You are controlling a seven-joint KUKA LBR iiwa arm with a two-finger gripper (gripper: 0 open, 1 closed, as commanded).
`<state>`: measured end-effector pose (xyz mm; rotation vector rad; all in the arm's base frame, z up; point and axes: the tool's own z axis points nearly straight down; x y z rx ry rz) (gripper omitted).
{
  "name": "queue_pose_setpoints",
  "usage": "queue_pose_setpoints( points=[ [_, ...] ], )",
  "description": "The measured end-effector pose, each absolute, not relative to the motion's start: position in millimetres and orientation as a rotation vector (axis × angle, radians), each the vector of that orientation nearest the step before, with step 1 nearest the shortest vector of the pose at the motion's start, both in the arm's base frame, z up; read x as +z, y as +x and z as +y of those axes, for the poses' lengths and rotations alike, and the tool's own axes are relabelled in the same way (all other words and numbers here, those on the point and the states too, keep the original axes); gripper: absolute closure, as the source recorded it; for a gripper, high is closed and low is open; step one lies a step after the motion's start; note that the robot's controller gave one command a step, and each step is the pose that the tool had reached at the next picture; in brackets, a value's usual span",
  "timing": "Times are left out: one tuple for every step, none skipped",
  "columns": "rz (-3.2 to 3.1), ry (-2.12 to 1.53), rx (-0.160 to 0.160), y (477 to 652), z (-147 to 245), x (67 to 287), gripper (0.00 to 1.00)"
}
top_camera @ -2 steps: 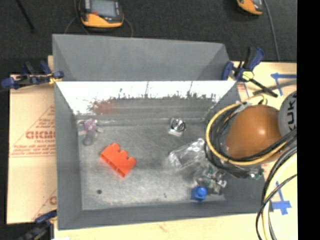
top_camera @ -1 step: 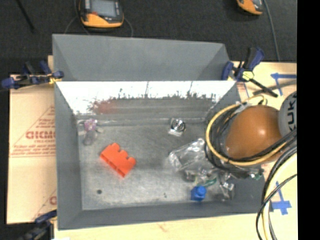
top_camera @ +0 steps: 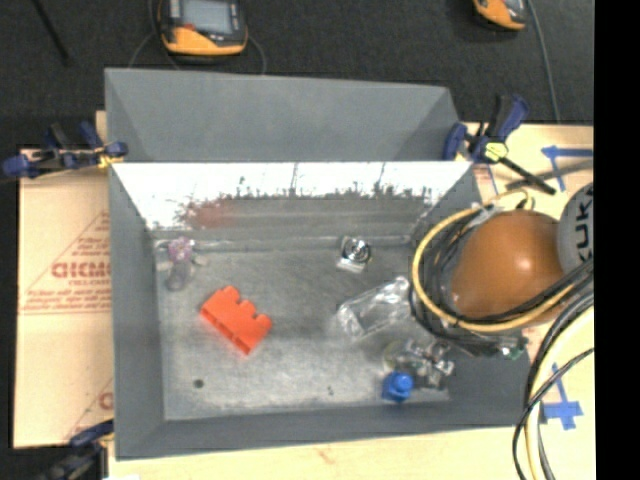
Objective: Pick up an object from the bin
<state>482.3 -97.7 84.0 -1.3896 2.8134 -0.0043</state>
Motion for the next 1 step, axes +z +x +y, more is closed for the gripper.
queue_pose_setpoints(
  points=[
    [3.013, -0.862, -0.001, 487.9, -73.3, 134.2, 1.0]
  ],
)
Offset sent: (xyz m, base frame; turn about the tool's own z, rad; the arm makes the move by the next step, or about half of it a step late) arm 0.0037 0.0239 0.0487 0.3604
